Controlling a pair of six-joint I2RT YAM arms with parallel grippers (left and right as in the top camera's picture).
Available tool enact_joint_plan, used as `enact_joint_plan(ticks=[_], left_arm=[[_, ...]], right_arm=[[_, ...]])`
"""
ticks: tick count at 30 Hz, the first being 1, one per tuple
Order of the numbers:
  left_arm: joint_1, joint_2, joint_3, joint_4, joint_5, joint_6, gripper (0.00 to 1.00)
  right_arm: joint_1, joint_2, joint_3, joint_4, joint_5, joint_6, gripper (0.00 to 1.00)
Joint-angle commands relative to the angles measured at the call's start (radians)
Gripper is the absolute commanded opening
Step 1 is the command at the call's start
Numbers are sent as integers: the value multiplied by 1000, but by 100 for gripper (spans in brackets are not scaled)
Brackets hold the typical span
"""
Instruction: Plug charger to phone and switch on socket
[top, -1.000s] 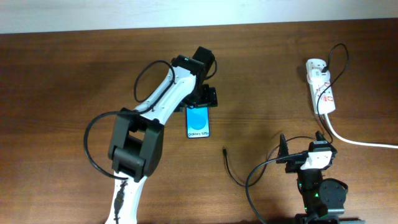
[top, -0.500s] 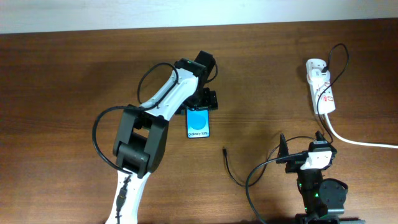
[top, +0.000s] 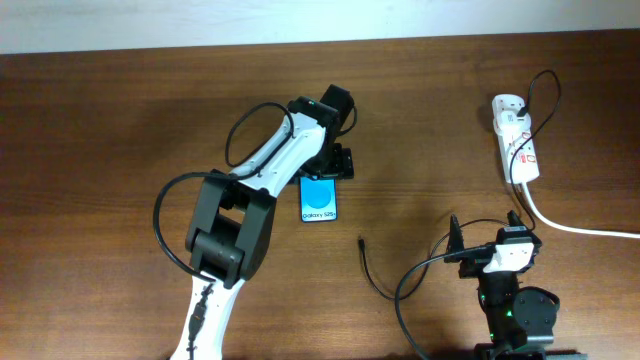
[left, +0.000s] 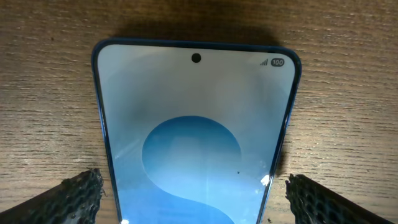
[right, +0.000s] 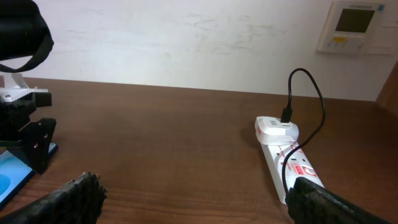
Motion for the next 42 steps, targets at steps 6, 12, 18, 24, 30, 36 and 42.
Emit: enact_joint_plan(ticks=[6,12,18,24,30,36,42], left_arm=[[9,10,-7,6,-11,-6,99],[9,10,-7,8,-18,-6,99],[12,32,-7,9,-10,4,99],[12,49,-7,8,-9,17,99],[48,76,-9,1,57,17,99],[37,76,-9,1,45,17,99],[14,76,-8,1,31,16,99]], right_arm=[[9,-7,-5,-5,5,0,98],[9,-7,-5,-5,5,0,98],[9,-7,-5,-5,5,0,98],[9,-7,-5,-5,5,0,98],[9,-7,-5,-5,5,0,98],[9,-7,-5,-5,5,0,98],[9,-7,-5,-5,5,0,98]])
